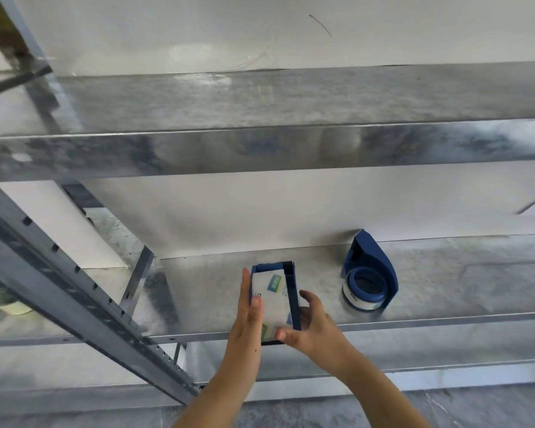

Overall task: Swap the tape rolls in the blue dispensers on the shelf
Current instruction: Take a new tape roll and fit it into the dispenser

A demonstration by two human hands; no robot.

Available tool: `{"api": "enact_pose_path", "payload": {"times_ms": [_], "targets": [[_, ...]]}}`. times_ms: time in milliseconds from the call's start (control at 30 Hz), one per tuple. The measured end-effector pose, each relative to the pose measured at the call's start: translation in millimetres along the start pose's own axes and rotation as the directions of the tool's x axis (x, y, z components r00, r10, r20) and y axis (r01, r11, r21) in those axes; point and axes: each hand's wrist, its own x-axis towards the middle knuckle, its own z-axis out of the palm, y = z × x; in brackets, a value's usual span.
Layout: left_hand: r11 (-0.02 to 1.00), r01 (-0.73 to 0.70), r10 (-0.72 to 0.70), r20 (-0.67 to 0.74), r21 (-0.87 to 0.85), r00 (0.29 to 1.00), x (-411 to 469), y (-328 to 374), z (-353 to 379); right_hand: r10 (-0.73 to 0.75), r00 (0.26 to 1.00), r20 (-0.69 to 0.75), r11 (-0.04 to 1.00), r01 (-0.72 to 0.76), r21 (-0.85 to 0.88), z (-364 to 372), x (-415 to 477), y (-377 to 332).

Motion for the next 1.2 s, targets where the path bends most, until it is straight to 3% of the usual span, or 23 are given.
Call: {"api": "enact_pose_path", "payload": {"times_ms": [200,467,767,1033,1200], "targets": [[0.996,0.093,-0.092,-0.054,0.012,0.994,29,0,4,0.01,0.998,0.055,0.989,-0.002,-0.148,-13,34,-2],[0.997,0.069,-0.071,0.053,0.041,0.996,53,-18,-3,-0.037,0.991,0.13,0.969,0.067,-0.239,-16,57,-1],[0.998,0.059,-0.06,0.054,0.01,0.997,65,-24,-7,-0.171,0.978,0.116,0.773,0.206,-0.601,-15,62,-1],[0.997,0.074,-0.072,0.058,-0.028,0.996,69,-25,-5,-0.137,0.976,0.166,0.653,0.215,-0.726,-25,71,-6],[0.995,0.098,-0.097,0.068,-0.015,0.993,68,-31,-1,-0.119,0.977,0.179,0.659,0.212,-0.722,-29,72,1]]}}
